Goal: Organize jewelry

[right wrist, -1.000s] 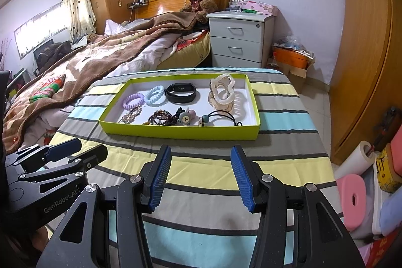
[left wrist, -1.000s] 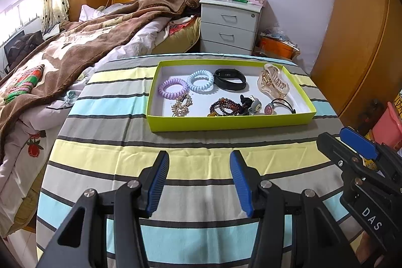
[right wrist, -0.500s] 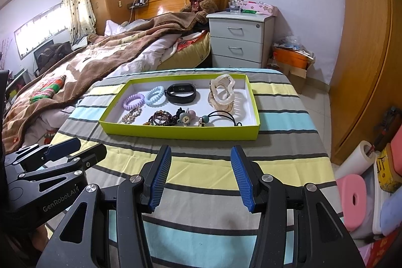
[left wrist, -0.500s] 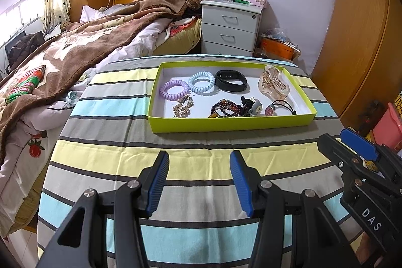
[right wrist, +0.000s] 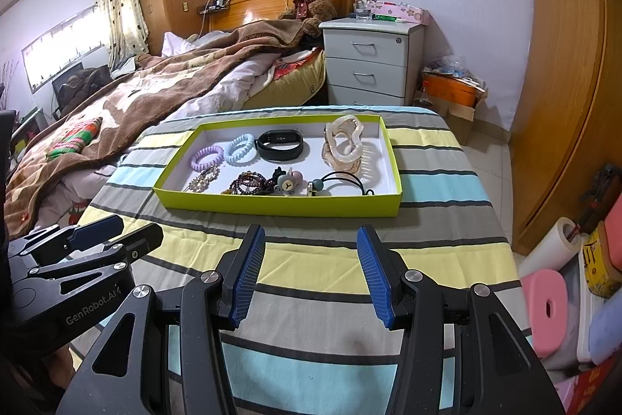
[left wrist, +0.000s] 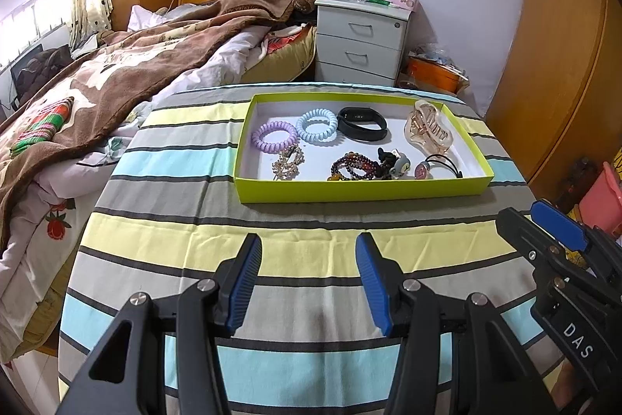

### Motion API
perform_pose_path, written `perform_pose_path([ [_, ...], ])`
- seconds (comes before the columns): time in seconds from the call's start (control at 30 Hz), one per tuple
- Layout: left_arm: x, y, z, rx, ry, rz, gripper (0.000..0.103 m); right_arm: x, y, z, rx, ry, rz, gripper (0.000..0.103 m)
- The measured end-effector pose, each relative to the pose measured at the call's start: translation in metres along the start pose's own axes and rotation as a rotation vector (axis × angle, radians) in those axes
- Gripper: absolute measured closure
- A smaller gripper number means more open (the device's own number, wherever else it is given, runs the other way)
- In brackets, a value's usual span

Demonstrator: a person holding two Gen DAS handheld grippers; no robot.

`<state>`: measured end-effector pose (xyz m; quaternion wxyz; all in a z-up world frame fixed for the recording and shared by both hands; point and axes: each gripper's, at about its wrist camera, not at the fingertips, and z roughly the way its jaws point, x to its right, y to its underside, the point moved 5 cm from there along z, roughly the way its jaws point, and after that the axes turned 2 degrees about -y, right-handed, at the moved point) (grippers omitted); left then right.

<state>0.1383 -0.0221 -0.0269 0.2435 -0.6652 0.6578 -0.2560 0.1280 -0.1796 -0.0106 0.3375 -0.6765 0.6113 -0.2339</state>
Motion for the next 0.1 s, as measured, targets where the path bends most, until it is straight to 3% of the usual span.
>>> perform_pose_path([
  [0.1,-0.0004,0.0005,0.0002,-0.003,-0.004,-0.001,0.051,0.0001,0.0000,0.0001,0.001,0.000,0.001,0.053],
])
